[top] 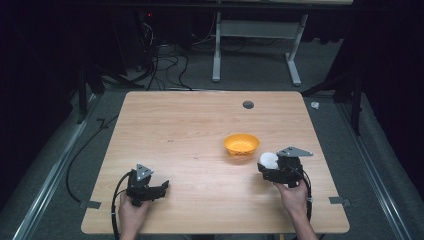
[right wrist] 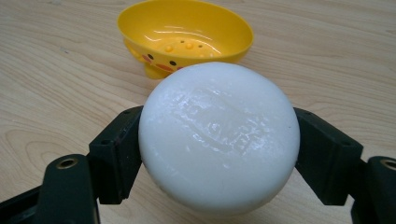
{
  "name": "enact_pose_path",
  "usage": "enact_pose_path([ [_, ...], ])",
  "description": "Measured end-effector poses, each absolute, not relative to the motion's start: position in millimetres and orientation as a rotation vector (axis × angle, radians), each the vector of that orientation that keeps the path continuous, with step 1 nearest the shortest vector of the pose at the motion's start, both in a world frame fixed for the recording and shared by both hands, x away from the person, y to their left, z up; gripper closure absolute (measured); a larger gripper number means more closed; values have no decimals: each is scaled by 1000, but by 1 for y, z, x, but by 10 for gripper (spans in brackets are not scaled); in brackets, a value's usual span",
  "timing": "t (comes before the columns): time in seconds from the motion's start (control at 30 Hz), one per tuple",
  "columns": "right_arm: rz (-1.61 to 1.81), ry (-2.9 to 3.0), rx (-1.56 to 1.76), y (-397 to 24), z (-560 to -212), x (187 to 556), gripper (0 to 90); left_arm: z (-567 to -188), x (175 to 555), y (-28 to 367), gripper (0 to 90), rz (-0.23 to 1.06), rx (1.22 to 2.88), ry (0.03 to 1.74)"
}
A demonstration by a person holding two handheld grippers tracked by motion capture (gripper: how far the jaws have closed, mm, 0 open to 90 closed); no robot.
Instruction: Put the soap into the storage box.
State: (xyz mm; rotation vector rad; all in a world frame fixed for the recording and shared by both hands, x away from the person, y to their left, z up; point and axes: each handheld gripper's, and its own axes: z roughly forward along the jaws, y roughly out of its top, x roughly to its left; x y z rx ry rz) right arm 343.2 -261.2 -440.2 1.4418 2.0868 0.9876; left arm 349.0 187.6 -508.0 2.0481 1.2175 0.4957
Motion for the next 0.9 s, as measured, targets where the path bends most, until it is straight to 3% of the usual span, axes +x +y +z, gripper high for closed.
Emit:
enact_pose_path([
  [0.9, 1037, 2141, 1382, -242, -413, 366, 248, -508, 349, 187, 149, 496, 2048, 1218],
])
